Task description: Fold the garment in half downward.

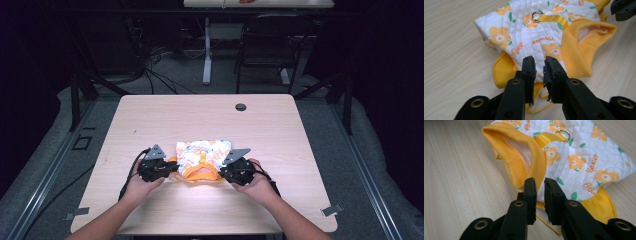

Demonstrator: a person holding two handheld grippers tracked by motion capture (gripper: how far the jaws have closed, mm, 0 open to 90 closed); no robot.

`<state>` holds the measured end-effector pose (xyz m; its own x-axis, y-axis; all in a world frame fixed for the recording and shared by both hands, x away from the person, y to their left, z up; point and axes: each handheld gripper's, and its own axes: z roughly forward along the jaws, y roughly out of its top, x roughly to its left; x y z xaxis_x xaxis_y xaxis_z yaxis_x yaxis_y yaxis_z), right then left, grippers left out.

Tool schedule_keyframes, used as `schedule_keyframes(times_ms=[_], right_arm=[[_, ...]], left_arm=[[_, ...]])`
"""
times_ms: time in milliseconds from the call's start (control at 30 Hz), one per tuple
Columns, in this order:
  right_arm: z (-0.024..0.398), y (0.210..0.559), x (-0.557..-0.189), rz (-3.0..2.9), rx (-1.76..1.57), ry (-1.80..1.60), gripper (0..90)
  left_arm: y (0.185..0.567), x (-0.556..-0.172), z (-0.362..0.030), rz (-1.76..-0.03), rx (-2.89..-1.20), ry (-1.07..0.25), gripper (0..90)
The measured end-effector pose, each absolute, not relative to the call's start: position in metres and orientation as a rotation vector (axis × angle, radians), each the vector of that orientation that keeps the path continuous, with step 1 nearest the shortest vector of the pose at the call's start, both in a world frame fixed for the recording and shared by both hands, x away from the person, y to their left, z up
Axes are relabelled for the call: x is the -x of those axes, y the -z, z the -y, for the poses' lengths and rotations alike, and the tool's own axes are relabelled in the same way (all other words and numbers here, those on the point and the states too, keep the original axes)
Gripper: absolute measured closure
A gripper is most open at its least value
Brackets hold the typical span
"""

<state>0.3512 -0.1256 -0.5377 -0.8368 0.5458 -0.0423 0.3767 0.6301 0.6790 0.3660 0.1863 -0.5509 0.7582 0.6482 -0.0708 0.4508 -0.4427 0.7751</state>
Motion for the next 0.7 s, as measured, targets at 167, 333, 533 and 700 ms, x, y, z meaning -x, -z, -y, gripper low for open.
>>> schedule_keyframes(times_ms=[167, 333, 533, 700], right_arm=[[0.136, 0.533, -0.345, -2.578, -0.804, -1.051, 69.7], [0.146, 0.534, -0.338, -2.549, -0.836, -1.090, 60.7], [0.159, 0.535, -0.326, -2.490, -0.905, -1.185, 51.2], [0.162, 0.538, -0.315, -2.471, -0.891, -1.191, 49.1]], left_arm=[[0.546, -0.356, -0.198, -0.832, -2.102, -0.324, 67.1], [0.545, -0.346, -0.208, -0.847, -2.076, -0.332, 59.2], [0.548, -0.336, -0.214, -0.850, -2.065, -0.349, 50.8], [0.551, -0.328, -0.216, -0.850, -2.055, -0.340, 48.5]])
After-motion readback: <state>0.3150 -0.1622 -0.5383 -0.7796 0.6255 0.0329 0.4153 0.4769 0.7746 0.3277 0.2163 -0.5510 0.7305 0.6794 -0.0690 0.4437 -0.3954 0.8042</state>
